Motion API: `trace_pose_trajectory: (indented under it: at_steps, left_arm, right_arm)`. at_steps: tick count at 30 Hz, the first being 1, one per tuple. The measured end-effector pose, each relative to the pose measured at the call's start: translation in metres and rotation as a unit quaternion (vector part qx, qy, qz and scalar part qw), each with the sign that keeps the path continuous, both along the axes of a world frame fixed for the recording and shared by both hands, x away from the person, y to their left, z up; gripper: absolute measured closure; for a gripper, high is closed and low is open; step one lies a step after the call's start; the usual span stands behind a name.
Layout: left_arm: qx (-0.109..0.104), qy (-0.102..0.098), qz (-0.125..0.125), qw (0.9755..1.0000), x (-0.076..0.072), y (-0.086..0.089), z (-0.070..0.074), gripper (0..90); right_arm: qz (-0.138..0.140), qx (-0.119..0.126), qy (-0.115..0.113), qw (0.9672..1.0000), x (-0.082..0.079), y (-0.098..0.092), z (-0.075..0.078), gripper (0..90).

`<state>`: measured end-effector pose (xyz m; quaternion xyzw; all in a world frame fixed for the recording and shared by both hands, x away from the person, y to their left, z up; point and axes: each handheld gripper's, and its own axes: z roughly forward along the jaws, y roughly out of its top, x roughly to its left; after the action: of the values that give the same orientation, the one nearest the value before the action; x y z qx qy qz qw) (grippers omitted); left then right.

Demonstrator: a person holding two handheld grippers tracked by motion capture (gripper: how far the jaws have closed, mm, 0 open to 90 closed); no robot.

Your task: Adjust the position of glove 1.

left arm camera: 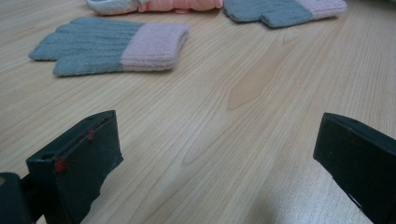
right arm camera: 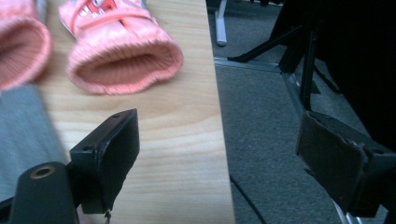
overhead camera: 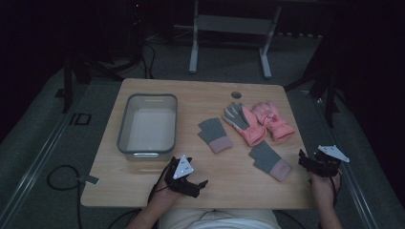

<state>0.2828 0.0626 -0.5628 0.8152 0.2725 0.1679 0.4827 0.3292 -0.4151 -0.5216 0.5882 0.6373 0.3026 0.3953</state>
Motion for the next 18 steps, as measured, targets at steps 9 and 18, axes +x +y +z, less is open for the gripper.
trace_pose_trajectory:
  at_steps: [9,18]
  left_arm:
    - [0.0,0.0,0.0,1.0,0.0,0.0,0.0,0.4]
    - [0.001,0.003,-0.002,1.0,0.001,0.0,0.0,0.4]
  right_arm:
    - [0.02,0.015,-0.012,0.9996,0.003,0.011,0.032,13.3]
    - [0.028,0.015,-0.027,0.9992,0.012,0.019,0.054,13.3]
